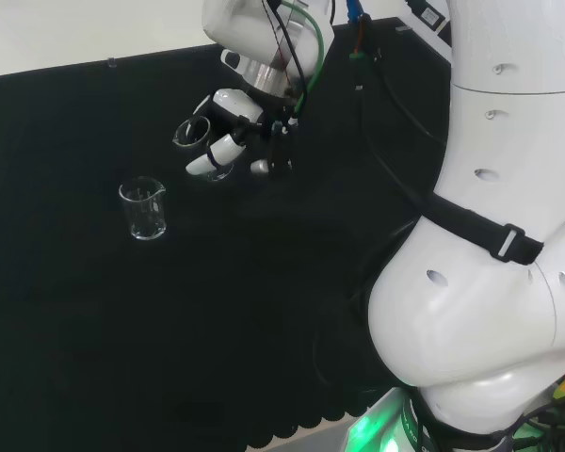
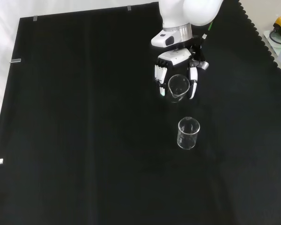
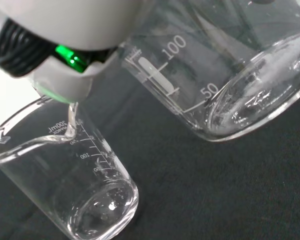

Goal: Place the beaker back on the table.

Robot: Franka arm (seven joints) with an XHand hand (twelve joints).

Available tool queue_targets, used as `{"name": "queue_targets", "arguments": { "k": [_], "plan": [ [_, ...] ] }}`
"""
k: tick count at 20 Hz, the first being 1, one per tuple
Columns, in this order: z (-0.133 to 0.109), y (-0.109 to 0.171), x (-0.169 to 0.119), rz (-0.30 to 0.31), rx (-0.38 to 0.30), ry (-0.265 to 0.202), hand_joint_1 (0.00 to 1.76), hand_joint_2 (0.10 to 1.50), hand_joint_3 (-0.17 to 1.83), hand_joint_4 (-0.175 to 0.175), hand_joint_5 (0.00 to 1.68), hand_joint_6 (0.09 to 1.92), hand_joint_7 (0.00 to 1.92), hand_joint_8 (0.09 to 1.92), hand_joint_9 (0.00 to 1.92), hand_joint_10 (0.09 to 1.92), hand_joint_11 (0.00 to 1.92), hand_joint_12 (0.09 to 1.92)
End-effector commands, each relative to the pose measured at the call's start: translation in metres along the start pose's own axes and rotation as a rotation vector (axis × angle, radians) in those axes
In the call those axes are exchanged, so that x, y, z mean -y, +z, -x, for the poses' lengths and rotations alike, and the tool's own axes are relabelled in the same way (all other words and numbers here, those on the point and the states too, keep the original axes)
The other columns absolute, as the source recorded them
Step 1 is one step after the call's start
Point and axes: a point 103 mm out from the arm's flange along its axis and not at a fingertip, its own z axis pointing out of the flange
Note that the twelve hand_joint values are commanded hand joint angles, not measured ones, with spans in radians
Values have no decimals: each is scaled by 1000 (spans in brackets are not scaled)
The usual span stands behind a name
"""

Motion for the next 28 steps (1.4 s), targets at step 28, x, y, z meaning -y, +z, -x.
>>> {"name": "queue_targets", "arguments": {
  "k": [28],
  "plan": [
    [18, 69, -5, 80, -257, 34, 1184, 648, 684, -74, 1274, 665, 1679, 87, 1622, 87, 1245, 769]
  ]
}}
